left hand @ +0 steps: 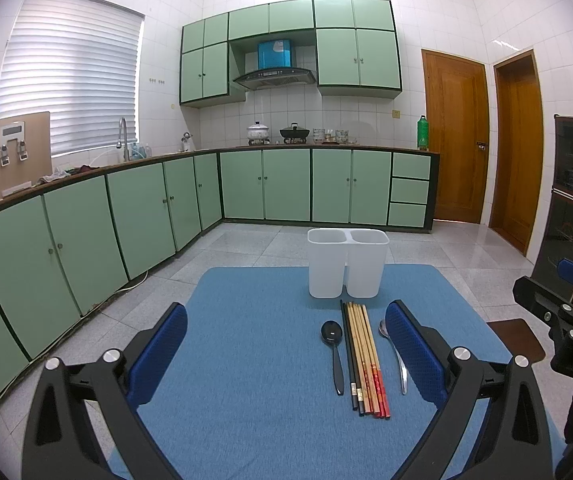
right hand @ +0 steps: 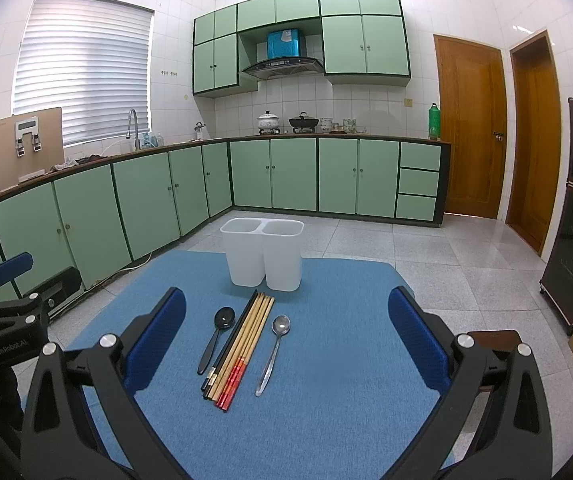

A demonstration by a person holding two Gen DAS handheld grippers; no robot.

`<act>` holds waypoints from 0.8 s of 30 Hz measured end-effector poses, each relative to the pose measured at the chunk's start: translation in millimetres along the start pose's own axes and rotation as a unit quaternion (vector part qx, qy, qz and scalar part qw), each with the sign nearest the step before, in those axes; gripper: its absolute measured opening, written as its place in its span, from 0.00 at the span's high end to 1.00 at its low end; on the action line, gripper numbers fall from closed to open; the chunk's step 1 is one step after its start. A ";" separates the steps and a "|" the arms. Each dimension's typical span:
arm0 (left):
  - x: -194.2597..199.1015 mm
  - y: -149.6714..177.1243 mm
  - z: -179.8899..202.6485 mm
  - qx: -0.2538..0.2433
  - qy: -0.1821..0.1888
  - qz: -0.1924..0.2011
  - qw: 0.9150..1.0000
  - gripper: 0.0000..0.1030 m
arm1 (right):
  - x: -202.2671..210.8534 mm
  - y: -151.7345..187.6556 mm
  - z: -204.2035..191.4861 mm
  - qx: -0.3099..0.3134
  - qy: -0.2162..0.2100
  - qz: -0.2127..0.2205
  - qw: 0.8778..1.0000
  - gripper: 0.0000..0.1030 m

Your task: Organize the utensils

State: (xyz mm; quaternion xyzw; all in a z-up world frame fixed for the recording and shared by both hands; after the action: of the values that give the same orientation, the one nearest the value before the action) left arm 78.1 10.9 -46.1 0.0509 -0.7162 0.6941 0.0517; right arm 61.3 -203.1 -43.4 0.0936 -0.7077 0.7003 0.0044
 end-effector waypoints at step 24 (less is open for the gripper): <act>0.9 -0.1 -1.1 0.000 0.000 -0.001 1.000 0.06 | -6.0 9.4 -2.7 -0.002 0.001 -0.009 1.000 0.05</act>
State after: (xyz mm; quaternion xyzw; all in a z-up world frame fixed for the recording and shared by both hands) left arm 77.3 12.0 -45.9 0.0516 -0.7161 0.6942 0.0523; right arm 65.6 -199.7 -53.5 0.0992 -0.7085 0.6986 0.0117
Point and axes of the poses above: each gripper's, at about its wrist camera, not at the fingertips, and x roughly against the way its jaws point, z to its right, y to its underside, the point moved 8 cm from there along -x, roughly the way its jaws point, and after that the axes turned 13 degrees about z, right-handed, at the moved point
